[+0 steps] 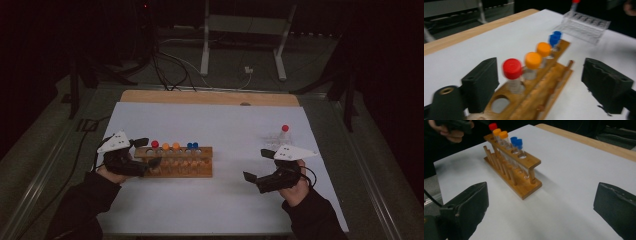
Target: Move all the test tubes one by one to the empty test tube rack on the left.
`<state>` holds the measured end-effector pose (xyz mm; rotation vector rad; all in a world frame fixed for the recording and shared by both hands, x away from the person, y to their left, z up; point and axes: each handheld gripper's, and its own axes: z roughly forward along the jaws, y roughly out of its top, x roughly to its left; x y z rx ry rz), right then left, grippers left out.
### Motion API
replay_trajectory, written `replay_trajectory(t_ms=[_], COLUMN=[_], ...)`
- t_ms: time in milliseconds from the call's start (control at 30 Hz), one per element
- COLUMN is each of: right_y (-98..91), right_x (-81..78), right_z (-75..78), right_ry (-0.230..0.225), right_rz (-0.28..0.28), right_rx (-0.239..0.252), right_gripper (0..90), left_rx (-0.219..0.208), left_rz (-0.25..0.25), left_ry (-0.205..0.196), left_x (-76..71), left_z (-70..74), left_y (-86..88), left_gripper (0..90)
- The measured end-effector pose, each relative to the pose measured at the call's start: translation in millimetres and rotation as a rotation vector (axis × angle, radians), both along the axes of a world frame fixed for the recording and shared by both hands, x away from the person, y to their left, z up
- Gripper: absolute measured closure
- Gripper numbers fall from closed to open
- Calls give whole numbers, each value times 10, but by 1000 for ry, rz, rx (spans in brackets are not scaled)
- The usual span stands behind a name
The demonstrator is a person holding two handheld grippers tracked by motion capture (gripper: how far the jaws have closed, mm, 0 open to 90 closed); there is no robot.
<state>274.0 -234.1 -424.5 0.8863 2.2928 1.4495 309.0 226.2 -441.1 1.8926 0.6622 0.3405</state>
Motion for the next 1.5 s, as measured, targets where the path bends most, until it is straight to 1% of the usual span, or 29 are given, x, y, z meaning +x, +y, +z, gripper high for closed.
replay_trajectory(t_ms=[33,67,100,133,167,233,267,300,367,400,433,500,533,567,633,667,733,767,800,867,967,1000,1133,1167,1200,1300,1367,1400,1500], right_y=[-15,-37,-64,-96,-129,-205,-246,-288,-377,-424,-467,-559,-604,-649,-735,-777,-854,-889,-923,-984,-1052,-1066,-1098,-1097,-1099,-1097,-1101,-1104,-1100], right_x=[5,9,15,26,36,66,83,102,153,181,208,265,294,324,383,415,475,505,536,594,666,689,759,775,789,835,864,878,931], right_z=[15,34,55,76,96,128,140,151,165,171,174,175,171,165,149,137,106,85,60,7,-71,-96,-189,-210,-231,-283,-304,-313,-340], right_ry=[-4,-15,-21,-24,-31,-36,-41,-42,-43,-42,-43,-40,-40,-38,-30,-26,-15,-9,-2,13,31,39,71,82,84,103,106,107,123], right_rz=[-4,-14,-23,-30,-45,-63,-76,-87,-112,-117,-126,-149,-159,-174,-194,-206,-223,-235,-240,-248,-262,-273,-288,-292,-291,-302,-316,-317,-323], right_rx=[-1,-6,0,2,1,9,6,7,7,9,9,10,11,10,13,12,10,6,3,2,-6,-9,-34,-45,-53,-76,-84,-90,-107], right_gripper=[0,0,0,0,0,0,0,0,0,0,0,0,0,0,0,0,0,0,0,0,0,0,0,9,44,72,151,162,244], left_rx=[-9,-6,-10,-20,-13,-22,-21,-33,-34,-43,-39,-51,-46,-51,-50,-55,-50,-55,-53,-57,-60,-55,-64,-64,-62,-60,-60,-63,-60], left_rz=[-16,-9,-12,-30,-22,-34,-23,-38,-32,-42,-30,-40,-31,-43,-37,-50,-44,-56,-49,-56,-54,-46,-52,-47,-44,-40,-40,-40,-40], left_ry=[4,8,9,13,12,12,9,14,11,11,10,13,11,15,14,14,12,14,11,14,14,11,16,15,16,17,18,21,23], left_x=[-17,-33,-53,-71,-90,-121,-134,-141,-154,-158,-162,-169,-173,-178,-192,-200,-209,-212,-216,-217,-216,-216,-209,-208,-208,-205,-202,-201,-194], left_z=[-2,-3,-8,-17,-24,-39,-43,-46,-50,-55,-58,-66,-67,-70,-74,-76,-77,-79,-81,-83,-85,-85,-87,-87,-89,-94,-95,-97,-102], left_y=[3,-2,-4,-4,-13,-14,-15,-6,1,9,12,25,26,29,21,20,13,14,11,15,21,20,27,29,28,34,37,38,44], left_gripper=[77,51,39,36,23,23,23,23,23,23,23,23,23,23,23,23,23,23,23,23,23,23,24,23,23,23,24,24,24])
